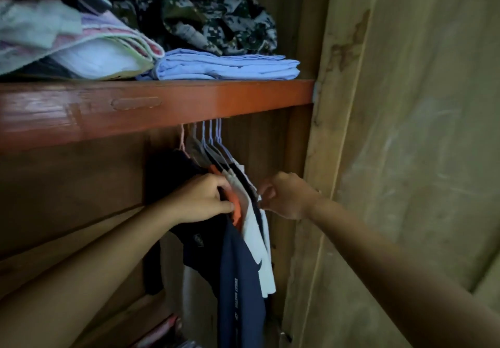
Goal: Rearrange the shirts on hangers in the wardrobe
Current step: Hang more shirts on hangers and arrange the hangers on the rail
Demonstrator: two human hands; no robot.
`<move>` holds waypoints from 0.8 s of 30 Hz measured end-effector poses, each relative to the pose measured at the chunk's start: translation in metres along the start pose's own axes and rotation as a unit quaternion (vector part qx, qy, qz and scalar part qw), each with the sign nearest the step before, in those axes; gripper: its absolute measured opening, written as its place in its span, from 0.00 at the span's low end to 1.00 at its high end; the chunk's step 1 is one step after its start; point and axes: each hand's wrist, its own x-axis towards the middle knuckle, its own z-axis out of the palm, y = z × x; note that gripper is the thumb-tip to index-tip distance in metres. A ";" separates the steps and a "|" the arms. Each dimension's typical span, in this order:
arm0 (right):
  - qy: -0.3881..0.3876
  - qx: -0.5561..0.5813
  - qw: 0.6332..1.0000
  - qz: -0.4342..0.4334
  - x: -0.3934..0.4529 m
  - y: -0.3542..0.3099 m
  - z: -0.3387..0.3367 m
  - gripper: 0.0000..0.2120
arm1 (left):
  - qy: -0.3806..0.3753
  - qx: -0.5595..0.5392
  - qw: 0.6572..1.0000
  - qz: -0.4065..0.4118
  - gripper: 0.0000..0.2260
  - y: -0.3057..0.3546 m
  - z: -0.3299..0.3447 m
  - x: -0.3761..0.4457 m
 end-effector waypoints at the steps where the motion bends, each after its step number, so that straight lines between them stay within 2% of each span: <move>1: -0.002 -0.006 1.000 0.015 -0.012 0.002 -0.002 0.11 | -0.002 0.000 1.000 0.018 0.08 0.007 0.005 0.001; 6: 0.002 -0.039 0.995 0.094 -0.076 0.017 -0.015 0.10 | -0.012 -0.001 0.997 0.082 0.14 0.046 0.028 0.011; 10: -0.030 -0.075 0.983 0.165 -0.132 0.039 -0.026 0.13 | -0.110 0.041 0.986 0.122 0.21 0.086 0.054 0.014; 13: -0.020 -0.084 0.971 0.222 -0.174 0.053 -0.032 0.16 | -0.187 0.046 0.966 0.172 0.26 0.117 0.082 0.010; 15: -0.005 -0.086 0.963 0.254 -0.201 0.061 -0.037 0.16 | -0.208 0.038 0.958 0.195 0.29 0.138 0.103 0.008; 21: 0.010 -0.078 0.941 0.330 -0.284 0.086 -0.054 0.12 | -0.229 0.051 0.933 0.271 0.27 0.212 0.153 0.002; 24: 0.017 -0.075 0.928 0.364 -0.324 0.099 -0.061 0.13 | -0.260 0.038 0.914 0.309 0.26 0.248 0.180 -0.009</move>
